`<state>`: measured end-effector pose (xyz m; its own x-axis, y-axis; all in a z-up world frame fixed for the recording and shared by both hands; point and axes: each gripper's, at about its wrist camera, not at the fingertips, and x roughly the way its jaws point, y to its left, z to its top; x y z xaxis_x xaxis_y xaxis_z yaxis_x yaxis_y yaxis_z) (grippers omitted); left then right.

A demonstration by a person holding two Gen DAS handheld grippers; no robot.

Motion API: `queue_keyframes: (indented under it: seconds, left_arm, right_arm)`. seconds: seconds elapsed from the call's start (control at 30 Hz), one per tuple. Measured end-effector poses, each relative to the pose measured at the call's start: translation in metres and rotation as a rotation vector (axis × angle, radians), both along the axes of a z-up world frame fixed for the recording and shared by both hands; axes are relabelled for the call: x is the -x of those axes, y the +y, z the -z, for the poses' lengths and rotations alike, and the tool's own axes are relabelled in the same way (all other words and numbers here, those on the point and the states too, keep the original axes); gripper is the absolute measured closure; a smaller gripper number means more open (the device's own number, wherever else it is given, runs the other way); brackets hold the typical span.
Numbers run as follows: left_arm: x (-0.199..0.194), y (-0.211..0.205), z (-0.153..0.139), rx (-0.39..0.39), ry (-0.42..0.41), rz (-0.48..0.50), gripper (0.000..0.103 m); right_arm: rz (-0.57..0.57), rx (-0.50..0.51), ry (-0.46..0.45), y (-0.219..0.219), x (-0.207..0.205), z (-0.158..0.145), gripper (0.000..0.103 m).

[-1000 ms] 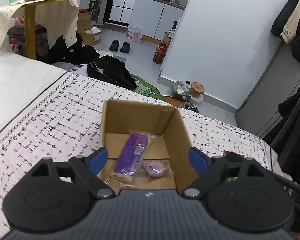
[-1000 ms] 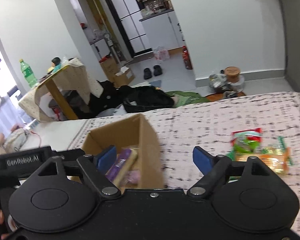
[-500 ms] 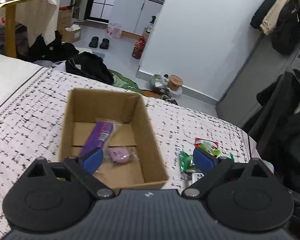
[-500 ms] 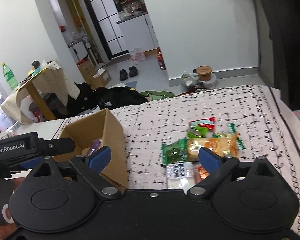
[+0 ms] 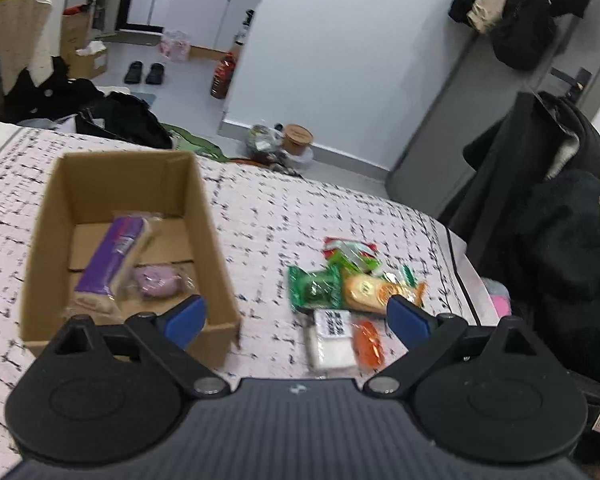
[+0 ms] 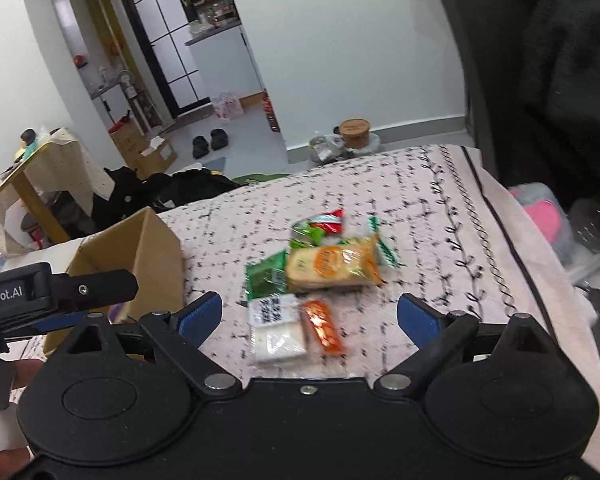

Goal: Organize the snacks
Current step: 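Withdraw both open grippers from the box back to the snack pile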

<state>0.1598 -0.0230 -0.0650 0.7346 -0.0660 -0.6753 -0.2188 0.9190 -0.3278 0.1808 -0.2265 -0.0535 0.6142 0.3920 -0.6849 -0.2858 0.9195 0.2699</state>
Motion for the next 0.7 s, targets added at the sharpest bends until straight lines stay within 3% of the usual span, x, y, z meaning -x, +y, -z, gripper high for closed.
queue_keyframes:
  seconds: [0.37,0.63,0.7]
  left_arm:
    - [-0.011,-0.021,0.023,0.072,0.047,0.097,0.007]
    - [-0.019,-0.031,0.055,0.075,0.131,0.129,0.009]
    - [-0.02,-0.032,0.063,0.082,0.151,0.127,0.009]
  right_arm:
    - [0.037,0.015,0.059,-0.029,0.007,0.021,0.01]
    - [0.029,-0.008,0.136,-0.029,0.005,0.044,0.019]
    - [0.019,-0.007,0.159,-0.027,0.005,0.05,0.027]
